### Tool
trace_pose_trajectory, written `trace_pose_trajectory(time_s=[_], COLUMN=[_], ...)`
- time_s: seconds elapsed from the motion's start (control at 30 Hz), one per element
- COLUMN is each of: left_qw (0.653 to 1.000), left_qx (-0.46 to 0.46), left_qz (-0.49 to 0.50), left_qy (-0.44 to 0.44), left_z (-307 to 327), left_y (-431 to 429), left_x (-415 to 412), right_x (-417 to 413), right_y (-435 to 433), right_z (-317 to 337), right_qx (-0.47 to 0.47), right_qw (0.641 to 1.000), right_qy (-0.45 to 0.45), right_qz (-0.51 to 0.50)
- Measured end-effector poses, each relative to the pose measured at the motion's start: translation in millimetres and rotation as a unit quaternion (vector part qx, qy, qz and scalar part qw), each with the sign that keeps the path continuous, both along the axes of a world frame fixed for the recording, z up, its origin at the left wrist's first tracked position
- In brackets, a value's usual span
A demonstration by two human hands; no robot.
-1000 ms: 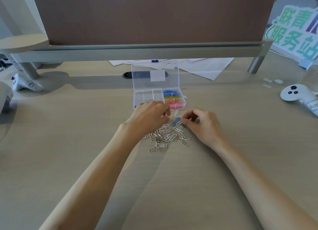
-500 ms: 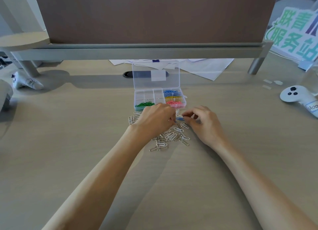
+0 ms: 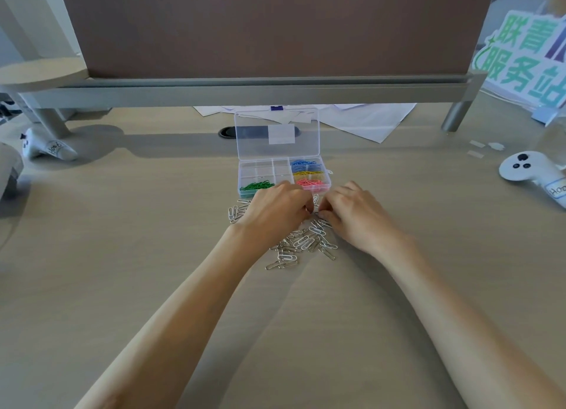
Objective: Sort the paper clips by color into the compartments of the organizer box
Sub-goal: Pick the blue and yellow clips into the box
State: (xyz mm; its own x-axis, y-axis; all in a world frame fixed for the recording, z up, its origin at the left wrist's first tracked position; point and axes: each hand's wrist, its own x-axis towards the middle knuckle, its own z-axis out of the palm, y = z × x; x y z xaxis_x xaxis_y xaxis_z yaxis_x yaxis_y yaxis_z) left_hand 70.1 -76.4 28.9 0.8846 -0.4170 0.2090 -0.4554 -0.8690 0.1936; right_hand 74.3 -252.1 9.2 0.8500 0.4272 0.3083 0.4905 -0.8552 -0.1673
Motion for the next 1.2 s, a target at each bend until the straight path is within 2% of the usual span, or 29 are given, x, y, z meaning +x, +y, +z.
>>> trace_pose_trajectory(time_s=[0.13, 0.37, 0.53, 0.8, 0.97, 1.03, 1.1, 1.2], left_qw=[1.000, 0.998, 0.967, 0.960, 0.969, 0.979, 0.992, 0.993], left_qx=[-0.017, -0.018, 0.098, 0.107, 0.063, 0.032, -0.001, -0.104], left_qz=[-0.005, -0.031, -0.131, -0.126, -0.103, -0.091, -0.058, -0.039], left_qy=[-0.006, -0.056, -0.197, -0.224, -0.216, -0.180, -0.110, -0.031], left_z=[-3, -9, -3, 2, -4, -12, -16, -12], left_y=[4, 3, 2, -5, -4, -2, 0, -1], left_x=[2, 2, -4, -3, 0, 4, 7, 6], right_x=[6, 7, 3, 3, 5, 4, 4, 3], right_y=[-1, 0, -6, -6, -7, -7, -8, -10], right_z=[4, 12, 11, 9, 4, 3, 4, 6], right_qx=[-0.027, 0.128, 0.225, 0.194, 0.154, 0.154, 0.196, 0.268], right_qw=[0.999, 0.984, 0.962, 0.973, 0.982, 0.983, 0.973, 0.952], right_qy=[0.019, 0.121, 0.152, 0.121, 0.104, 0.099, 0.123, 0.147], right_qz=[0.025, 0.004, -0.017, -0.019, 0.017, 0.017, 0.001, -0.023])
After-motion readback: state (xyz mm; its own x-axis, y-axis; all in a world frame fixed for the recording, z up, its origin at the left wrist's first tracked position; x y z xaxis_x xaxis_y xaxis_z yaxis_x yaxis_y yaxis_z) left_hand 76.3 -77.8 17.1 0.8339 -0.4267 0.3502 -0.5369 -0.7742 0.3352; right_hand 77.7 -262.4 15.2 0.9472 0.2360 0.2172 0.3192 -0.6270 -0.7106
